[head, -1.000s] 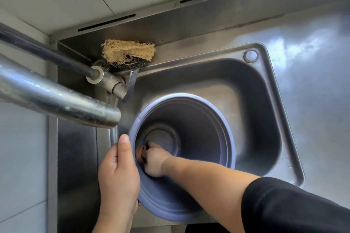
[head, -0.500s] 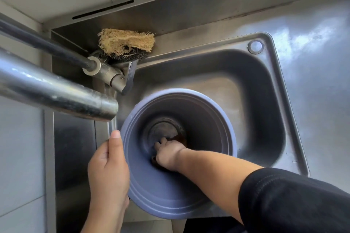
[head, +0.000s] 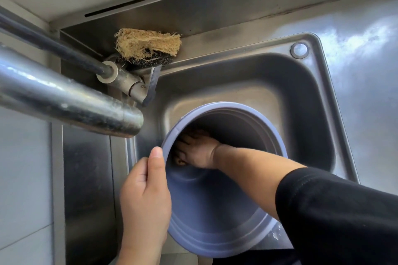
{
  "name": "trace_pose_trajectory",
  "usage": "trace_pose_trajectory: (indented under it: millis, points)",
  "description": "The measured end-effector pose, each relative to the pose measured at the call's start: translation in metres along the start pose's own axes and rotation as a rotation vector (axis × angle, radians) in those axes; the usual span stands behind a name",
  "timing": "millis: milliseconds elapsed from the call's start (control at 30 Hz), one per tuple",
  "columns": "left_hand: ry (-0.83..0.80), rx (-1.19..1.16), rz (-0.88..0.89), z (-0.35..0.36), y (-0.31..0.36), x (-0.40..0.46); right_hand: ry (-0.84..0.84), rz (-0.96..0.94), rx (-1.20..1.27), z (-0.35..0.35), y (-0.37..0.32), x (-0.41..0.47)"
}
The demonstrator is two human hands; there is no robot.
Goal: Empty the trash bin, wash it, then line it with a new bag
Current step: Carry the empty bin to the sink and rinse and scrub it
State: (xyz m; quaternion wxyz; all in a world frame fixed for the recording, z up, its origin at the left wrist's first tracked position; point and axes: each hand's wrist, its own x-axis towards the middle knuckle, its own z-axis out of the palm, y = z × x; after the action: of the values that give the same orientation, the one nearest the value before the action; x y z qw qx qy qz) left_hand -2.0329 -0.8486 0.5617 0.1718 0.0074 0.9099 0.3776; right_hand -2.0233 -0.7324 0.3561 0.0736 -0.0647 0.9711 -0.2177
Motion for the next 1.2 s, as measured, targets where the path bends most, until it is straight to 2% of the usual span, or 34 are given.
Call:
trace_pose_trajectory:
  millis: [100, 300, 433, 500, 567, 700, 800, 900, 1000, 1067, 1200]
  points:
    - [0.005, 0.0, -0.004, 0.0, 0.001, 0.0, -0.184, 0.23, 0.181, 0.008, 0.007, -0.01]
    - [0.027, 0.02, 0.034, 0.003, 0.001, -0.001, -0.409, 0.6, 0.156, 0.027, -0.032, -0.033]
    - [0.111, -0.029, -0.047, 0.001, -0.002, -0.001, -0.6, 0.813, 0.221, 0.027, -0.06, -0.017]
    - [0.129, -0.059, -0.096, 0.0, -0.002, -0.002, -0.745, 0.843, 0.232, 0.025, -0.068, -0.006]
    - [0.13, -0.073, -0.11, 0.001, -0.001, -0.004, -0.843, 0.765, 0.229, 0.023, -0.071, 0.003]
    - [0.123, -0.083, -0.092, 0.006, 0.004, -0.008, -0.747, 0.659, 0.409, 0.007, -0.066, 0.005]
    - [0.124, -0.113, -0.114, 0.007, 0.004, -0.008, -0.646, 0.689, 0.64, -0.007, -0.065, 0.005]
    - [0.12, -0.149, -0.135, 0.005, 0.004, -0.008, -0.534, 0.782, 0.918, -0.016, -0.067, 0.007]
    - [0.104, -0.178, -0.147, 0.005, 0.005, -0.009, -0.403, 0.893, 1.444, -0.017, -0.076, 0.011]
    - [0.092, -0.189, -0.15, 0.004, 0.006, -0.01, -0.295, 1.056, 1.739, -0.029, -0.084, 0.017]
    - [0.079, -0.156, -0.114, 0.006, 0.006, -0.01, 0.059, 1.286, 2.023, -0.035, -0.083, 0.031]
